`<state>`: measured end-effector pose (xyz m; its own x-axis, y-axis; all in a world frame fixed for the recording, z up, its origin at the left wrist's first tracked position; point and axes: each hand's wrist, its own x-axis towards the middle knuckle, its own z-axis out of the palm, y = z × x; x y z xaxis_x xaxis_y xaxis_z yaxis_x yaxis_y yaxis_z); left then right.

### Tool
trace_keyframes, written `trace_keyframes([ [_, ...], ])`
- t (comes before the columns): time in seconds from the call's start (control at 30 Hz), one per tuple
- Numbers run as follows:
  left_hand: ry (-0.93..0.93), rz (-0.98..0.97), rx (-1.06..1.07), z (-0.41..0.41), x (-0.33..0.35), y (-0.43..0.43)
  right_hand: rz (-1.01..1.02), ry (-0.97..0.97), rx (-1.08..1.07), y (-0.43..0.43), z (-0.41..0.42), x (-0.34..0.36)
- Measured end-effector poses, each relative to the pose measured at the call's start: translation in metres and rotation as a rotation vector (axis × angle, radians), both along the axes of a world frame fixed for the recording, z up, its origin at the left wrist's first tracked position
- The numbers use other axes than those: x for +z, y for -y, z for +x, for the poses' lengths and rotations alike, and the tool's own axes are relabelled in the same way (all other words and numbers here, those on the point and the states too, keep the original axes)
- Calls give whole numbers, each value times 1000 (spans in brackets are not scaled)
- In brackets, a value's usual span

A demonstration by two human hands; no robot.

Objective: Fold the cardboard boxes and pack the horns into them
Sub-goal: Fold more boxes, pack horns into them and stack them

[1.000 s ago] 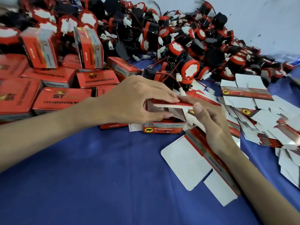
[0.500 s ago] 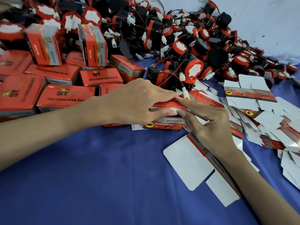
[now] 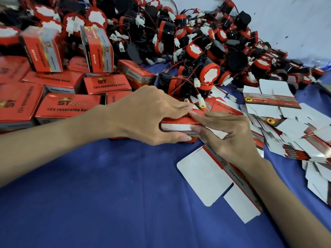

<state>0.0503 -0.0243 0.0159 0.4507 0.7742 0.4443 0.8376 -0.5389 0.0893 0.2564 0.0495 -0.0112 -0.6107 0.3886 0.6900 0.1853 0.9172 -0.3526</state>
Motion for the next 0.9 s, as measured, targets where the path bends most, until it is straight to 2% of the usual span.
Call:
trace_keyframes([
  [0.1,21,74,-32,-2,-4,-3,11,17,-4,-1,0,0],
  [0.5,103,32,-57,-4,-4,-7,198,-17,-14,-2,-4,-7],
  [0.73,109,29,-63,-5,-5,-7,103,58,33,-3,0,-1],
  [0.9,147,3,-51,-5,-4,-8,41,22,34,-3,-2,-3],
])
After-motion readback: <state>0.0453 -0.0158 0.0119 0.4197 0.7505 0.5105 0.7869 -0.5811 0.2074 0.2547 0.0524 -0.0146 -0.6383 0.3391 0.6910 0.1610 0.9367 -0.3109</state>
